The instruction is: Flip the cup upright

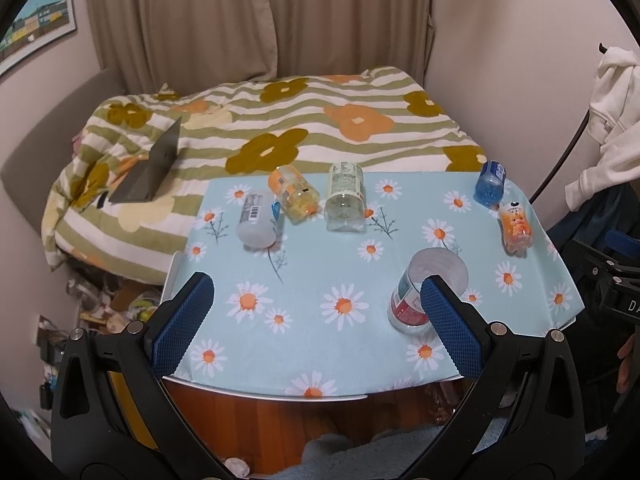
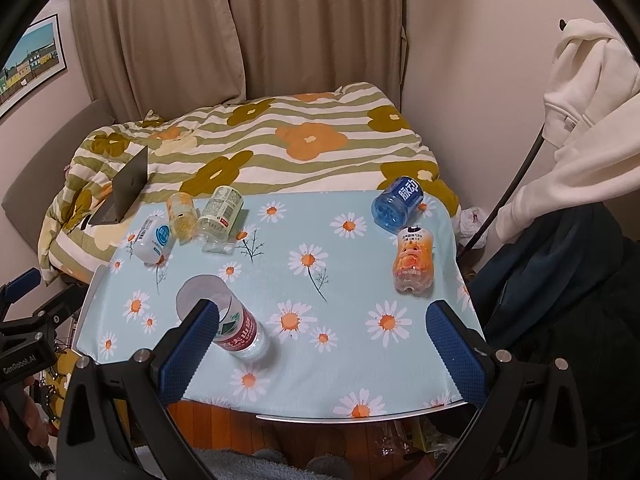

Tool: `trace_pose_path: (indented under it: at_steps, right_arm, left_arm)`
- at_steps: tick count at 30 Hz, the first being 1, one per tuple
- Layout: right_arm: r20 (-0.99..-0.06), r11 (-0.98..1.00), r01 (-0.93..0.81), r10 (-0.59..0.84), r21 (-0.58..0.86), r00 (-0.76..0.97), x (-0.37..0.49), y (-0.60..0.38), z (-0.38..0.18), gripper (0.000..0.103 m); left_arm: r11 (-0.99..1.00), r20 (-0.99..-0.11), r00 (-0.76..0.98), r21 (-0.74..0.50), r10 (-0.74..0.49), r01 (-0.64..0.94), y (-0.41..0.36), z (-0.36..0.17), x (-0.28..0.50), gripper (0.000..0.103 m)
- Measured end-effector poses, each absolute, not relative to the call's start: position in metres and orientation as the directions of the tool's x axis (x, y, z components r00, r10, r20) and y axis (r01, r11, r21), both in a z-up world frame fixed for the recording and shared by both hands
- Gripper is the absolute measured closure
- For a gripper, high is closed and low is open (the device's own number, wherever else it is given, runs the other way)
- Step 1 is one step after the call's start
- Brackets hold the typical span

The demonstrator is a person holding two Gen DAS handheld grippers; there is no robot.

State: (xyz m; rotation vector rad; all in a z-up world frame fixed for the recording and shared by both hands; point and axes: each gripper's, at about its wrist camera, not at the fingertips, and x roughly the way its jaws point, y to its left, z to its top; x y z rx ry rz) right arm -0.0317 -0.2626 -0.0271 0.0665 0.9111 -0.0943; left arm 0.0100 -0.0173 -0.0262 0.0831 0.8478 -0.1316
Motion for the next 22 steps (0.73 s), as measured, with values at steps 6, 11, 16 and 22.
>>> trace_pose_path:
  at_steps: [6,11,16,22]
  right_arm:
    - [-0.79,0.994,0.109,-0.052,0.019,0.61,-0.0312,-0.2631,-0.0272,0.0]
    - [-0.79,0.994,0.11,-0.053,0.018,0.611,-0.0319,-0.2631,-0.0272,0.0]
    - [-0.79,0.994,0.11,-0.052,0.019,0.611,-0.0319,-0.2634,-0.0273,0.0]
    - [-0.79,0.994,0.107,-0.047,0.024,0.611,-0.0324,-0.2636,-0.0277,0.0]
  left_arm:
    - [0.989,-0.749,0.658,0.026,-0.08,0.149,-0.0171,-0.025,0.0098,0.0]
    - [0.989,-0.739,0.669,0.034,-0.074,0.146,-0.0183,-0.0228,0.0075,0.0]
    - [0.989,-0.736,0.674,0.04,-0.069,0.145,-0.0222,-0.022,0.0052,0.0]
    - [0.99,-0.729,0.682,0.049,-0.057,0.135,-0.0225,-0.0212,0.0042,0.0]
